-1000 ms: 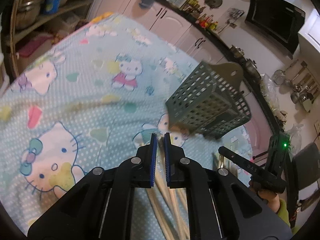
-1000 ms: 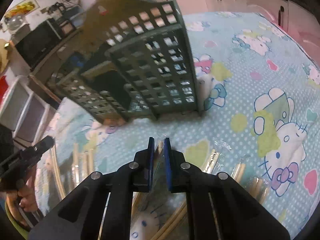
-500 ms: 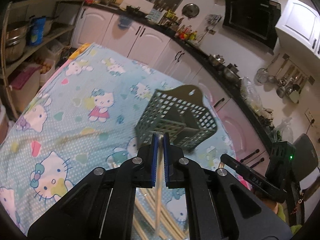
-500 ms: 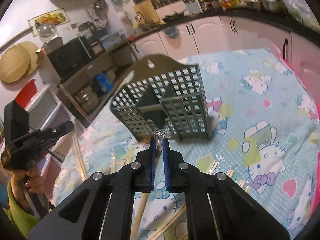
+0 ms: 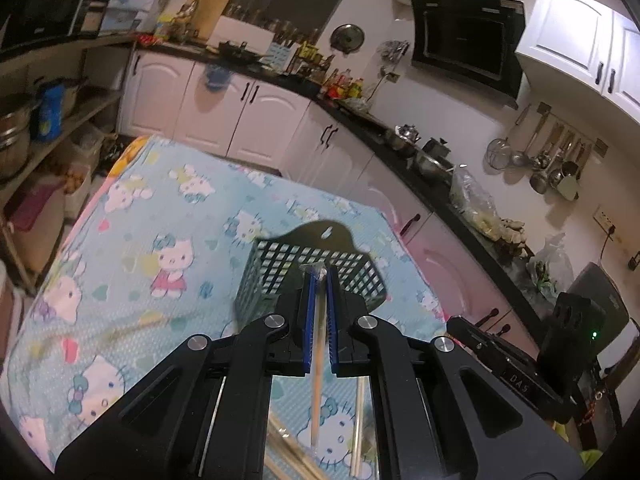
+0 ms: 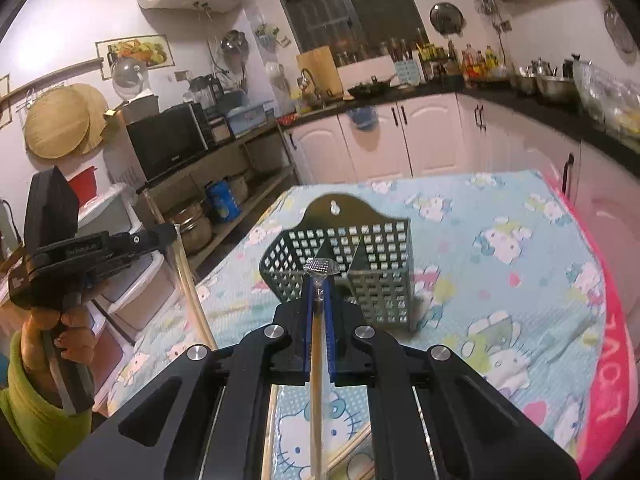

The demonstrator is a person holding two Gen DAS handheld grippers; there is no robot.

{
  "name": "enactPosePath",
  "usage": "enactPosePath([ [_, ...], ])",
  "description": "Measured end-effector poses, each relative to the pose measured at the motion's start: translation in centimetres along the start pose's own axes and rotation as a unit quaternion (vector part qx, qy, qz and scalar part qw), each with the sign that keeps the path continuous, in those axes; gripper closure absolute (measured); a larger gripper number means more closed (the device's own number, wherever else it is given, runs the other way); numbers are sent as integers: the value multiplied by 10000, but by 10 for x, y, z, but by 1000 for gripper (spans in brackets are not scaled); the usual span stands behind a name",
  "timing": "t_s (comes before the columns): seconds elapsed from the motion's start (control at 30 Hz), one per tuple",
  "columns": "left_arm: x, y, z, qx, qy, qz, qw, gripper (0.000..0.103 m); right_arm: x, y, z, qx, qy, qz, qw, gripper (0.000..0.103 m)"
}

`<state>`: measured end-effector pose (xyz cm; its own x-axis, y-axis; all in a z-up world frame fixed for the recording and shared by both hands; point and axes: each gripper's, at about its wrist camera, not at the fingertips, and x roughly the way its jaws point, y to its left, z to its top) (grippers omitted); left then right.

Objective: Organize utensils
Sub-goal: 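Lift the left tool's chopstick over the green caddy while the right tool does likewise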

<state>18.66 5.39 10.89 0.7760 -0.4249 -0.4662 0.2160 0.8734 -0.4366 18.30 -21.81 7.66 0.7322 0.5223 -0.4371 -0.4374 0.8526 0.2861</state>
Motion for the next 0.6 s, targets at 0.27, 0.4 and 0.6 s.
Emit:
enactPosePath([
  [0.27, -2, -23, 36, 257, -388, -3, 9989, 102, -13, -1, 27, -175, -484, -167, 9985, 97],
  [0.4, 2, -29, 54, 321, -552, 93, 9979, 102, -18, -3, 47, -257, -775, -215, 9964, 97],
  [0.6, 7, -34, 79, 435, -765, 244, 9958, 102, -17, -5, 79, -398, -1088, -300, 9928, 97],
])
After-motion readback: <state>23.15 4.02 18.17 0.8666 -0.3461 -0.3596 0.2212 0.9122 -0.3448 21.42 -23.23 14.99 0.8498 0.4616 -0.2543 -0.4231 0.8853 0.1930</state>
